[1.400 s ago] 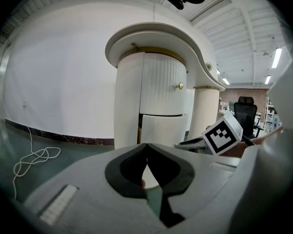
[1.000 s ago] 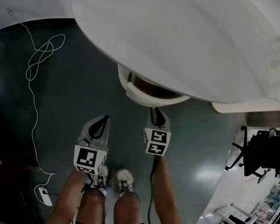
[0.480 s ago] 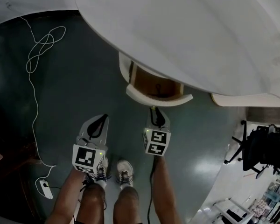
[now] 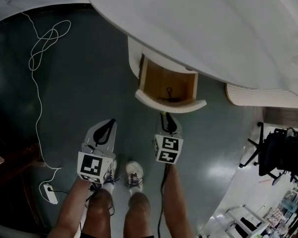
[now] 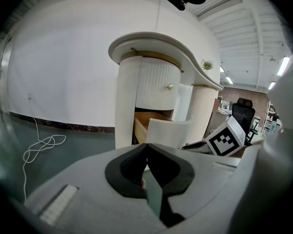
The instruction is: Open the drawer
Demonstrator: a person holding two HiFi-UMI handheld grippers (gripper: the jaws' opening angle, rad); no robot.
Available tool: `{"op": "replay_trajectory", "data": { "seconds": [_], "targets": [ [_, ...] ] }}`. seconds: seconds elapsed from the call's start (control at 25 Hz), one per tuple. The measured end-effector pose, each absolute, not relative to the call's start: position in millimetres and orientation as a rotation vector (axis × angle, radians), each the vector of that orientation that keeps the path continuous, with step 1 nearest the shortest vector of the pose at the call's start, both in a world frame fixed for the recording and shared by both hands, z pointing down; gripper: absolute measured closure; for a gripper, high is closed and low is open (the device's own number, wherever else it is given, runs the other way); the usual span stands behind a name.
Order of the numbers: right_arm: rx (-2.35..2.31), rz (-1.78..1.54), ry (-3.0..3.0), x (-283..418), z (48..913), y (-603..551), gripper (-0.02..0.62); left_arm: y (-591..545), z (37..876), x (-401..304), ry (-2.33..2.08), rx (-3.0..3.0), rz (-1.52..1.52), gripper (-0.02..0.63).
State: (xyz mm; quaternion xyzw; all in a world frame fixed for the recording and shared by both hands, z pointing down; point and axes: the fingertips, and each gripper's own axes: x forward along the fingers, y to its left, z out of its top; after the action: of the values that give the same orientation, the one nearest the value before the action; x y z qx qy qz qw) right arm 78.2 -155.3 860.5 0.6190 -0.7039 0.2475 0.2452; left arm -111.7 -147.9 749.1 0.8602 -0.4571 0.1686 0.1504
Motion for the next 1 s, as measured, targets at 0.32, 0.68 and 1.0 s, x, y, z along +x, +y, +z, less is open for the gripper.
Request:
{"op": "replay_trajectory", "data": {
  "seconds": [0.32,0.68,1.0],
  "targets": [
    [1.673,0.699,-1.917,73.1,860.6,-138.1,0.486,-128.2,748.4,-117.4,-1.312,2.428,0.506,0.597],
    [1.65,0.721,-1.91,70.3,862.9,-114.3,0.486,-112.8,749.2,-112.8,-1.302,2.416,0.504,0.597],
    [1.649,0.737,-1.892,69.7,864.1,-94.7,0.486,-99.4,747.0,-113.8,-1.288,2.395,0.511,0.597]
  ]
}}
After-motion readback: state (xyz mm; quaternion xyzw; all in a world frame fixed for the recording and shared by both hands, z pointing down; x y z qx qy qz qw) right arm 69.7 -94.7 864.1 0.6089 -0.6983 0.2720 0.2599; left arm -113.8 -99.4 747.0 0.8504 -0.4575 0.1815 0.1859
